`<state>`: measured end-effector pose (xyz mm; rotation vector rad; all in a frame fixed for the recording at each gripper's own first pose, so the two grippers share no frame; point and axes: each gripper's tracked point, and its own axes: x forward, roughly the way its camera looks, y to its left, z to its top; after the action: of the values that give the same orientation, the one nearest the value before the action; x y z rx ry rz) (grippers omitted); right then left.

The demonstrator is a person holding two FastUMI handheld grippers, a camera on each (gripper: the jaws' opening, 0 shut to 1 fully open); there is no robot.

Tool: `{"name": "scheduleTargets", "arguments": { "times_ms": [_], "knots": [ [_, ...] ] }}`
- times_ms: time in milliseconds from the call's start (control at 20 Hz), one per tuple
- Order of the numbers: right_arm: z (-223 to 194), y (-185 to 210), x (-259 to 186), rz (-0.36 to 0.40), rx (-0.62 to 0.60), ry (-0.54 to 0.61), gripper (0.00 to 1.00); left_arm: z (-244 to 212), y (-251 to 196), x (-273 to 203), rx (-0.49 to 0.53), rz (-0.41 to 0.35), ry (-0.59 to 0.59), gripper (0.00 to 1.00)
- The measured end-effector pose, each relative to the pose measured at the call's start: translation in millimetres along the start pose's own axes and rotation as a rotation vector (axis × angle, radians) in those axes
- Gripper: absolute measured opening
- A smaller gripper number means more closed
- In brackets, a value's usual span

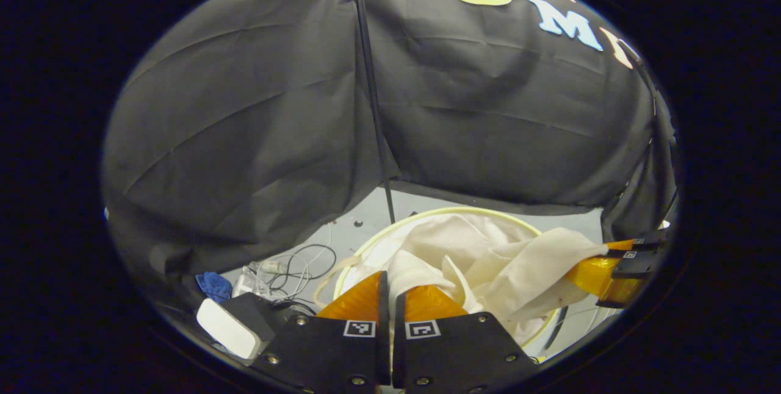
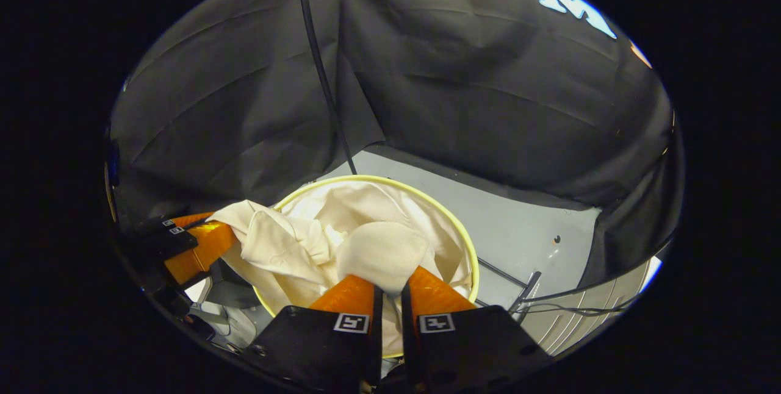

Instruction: Grasp the clothes on the hanger with both hands and then place them into the laundry hamper below.

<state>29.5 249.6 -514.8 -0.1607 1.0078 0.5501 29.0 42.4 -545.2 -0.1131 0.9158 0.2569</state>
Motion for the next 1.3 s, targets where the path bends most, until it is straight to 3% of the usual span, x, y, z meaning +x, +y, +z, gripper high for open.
{"name": "scheduleTargets", "arguments": {
  "times_ms": [50, 100, 150, 200, 300, 450, 700, 1250, 1300],
  "knots": [
    [0.5, 1.3, -2.8, 0.005, 0.006, -0.002, 0.22, -0.2, -0.1, -3.3, 0.002, 0.001, 0.004, 0.03],
    [3.8, 1.3, -8.3, 0.003, 0.007, -0.01, 0.25, 1.5, -1.1, -7.8, 0.002, -0.003, 0.009, 0.05],
    [8.2, 2.5, -11.0, 0.007, 0.007, -0.018, 0.34, 0.6, -0.6, -10.8, 0.004, -0.005, 0.014, 0.14],
    [14.4, 3.2, -14.3, 0.007, 0.001, -0.026, 0.33, 3.7, 0.9, -18.9, 0.009, 0.001, -0.001, 0.28],
    [19.8, 3.9, -22.0, 0.014, -0.002, -0.044, 0.55, 19.5, 0.6, -27.5, 0.018, -0.002, -0.044, 0.55],
    [30.5, 0.9, -36.7, -0.013, -0.003, -0.075, 0.98, 38.4, 3.3, -38.5, 0.037, 0.013, -0.083, 0.96],
    [61.3, -13.9, -80.5, -0.045, 0.037, -0.173, 0.97, 71.1, -1.5, -69.4, 0.041, -0.001, -0.138, 0.96],
    [139.6, -55.0, -245.6, -0.14, 0.071, -0.457, 0.97, 205.2, -24.5, -198.0, 0.075, -0.104, -0.433, 0.96],
    [143.0, -56.0, -257.4, -0.146, 0.071, -0.476, 0.93, 214.9, -29.0, -213.4, 0.076, -0.116, -0.453, 0.96]
  ]
}}
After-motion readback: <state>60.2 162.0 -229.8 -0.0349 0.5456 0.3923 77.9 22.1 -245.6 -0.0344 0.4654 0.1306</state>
